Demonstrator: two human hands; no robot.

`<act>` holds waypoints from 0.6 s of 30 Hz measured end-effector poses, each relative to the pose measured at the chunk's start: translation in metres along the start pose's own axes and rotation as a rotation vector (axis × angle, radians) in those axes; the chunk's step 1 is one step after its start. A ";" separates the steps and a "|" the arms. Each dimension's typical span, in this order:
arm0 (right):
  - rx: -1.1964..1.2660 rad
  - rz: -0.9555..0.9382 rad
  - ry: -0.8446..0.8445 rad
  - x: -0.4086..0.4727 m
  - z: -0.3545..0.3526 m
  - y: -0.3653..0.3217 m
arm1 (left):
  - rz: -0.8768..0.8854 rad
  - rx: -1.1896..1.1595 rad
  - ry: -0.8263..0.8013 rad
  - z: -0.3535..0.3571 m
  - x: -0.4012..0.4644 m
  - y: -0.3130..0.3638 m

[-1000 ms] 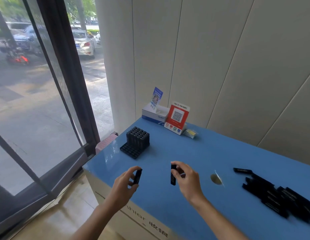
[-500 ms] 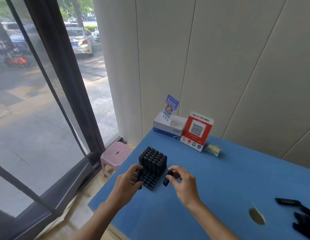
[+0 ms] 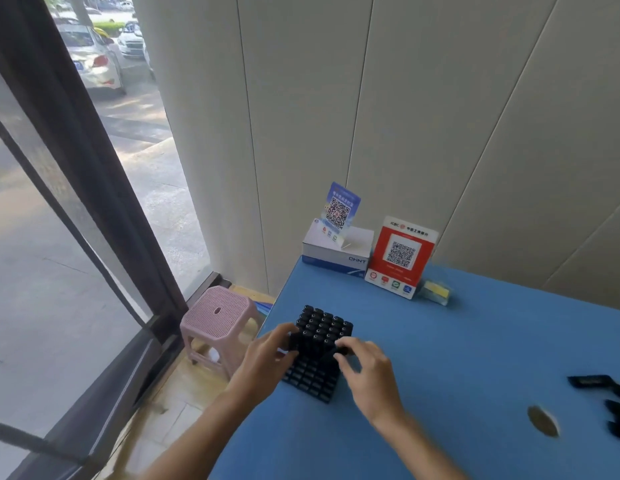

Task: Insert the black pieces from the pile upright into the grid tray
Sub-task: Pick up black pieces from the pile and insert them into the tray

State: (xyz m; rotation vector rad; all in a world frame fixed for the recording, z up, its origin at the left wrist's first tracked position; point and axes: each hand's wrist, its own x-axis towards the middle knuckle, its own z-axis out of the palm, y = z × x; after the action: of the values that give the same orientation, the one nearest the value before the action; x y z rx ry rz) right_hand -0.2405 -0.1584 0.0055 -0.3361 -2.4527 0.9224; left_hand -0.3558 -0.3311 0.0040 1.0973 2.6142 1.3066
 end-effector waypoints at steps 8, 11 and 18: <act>-0.198 0.075 0.131 -0.004 0.030 -0.029 | 0.218 0.044 -0.124 -0.012 0.014 -0.014; -0.281 0.092 0.162 -0.006 0.042 -0.032 | 0.274 0.044 -0.138 -0.014 0.016 -0.019; -0.362 0.164 0.185 -0.006 0.052 -0.044 | 0.355 0.051 -0.162 -0.017 0.022 -0.031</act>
State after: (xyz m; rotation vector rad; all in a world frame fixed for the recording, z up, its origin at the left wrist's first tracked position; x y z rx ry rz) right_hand -0.2657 -0.2217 -0.0012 -0.7234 -2.4369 0.4777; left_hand -0.3956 -0.3417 -0.0006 1.6592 2.4246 1.1444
